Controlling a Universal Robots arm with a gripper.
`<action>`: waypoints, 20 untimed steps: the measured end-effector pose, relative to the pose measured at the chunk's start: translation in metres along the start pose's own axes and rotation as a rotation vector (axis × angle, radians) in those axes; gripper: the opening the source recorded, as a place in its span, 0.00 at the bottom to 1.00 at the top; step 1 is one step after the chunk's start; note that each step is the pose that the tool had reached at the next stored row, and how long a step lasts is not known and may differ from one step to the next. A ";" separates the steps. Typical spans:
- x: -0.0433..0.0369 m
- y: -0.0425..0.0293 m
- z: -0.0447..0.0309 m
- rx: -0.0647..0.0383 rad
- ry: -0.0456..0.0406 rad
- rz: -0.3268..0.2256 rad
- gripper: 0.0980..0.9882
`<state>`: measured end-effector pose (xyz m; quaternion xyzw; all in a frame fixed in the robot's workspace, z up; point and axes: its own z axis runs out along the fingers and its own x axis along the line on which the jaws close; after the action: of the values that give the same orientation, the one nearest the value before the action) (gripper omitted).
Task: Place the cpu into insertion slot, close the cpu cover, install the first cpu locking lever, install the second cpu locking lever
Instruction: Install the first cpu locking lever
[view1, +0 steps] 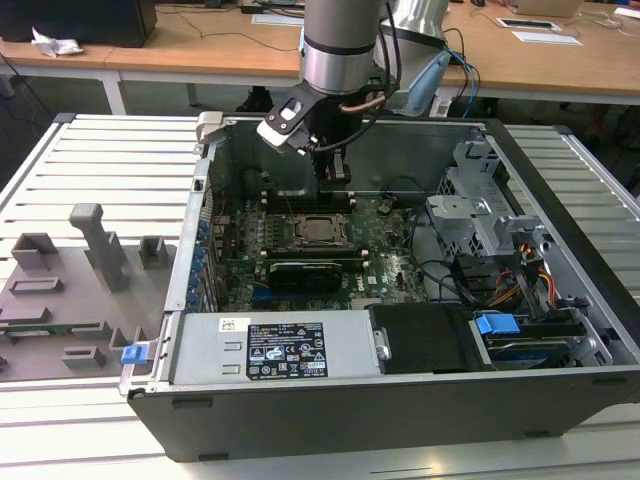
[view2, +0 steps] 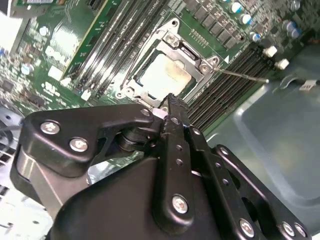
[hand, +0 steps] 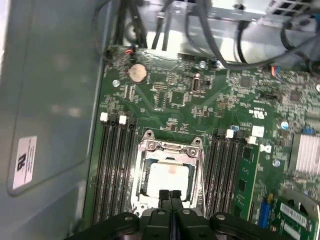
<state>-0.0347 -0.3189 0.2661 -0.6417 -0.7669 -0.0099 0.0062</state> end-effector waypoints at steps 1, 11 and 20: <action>0.0000 0.0000 0.0001 0.000 0.0000 -0.017 0.01; 0.0000 0.0000 0.0016 0.007 0.0020 -0.308 0.01; 0.0000 0.0000 0.0021 0.012 0.0038 -0.556 0.01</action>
<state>-0.0347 -0.3189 0.2640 -0.4064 -0.9136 -0.0077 0.0086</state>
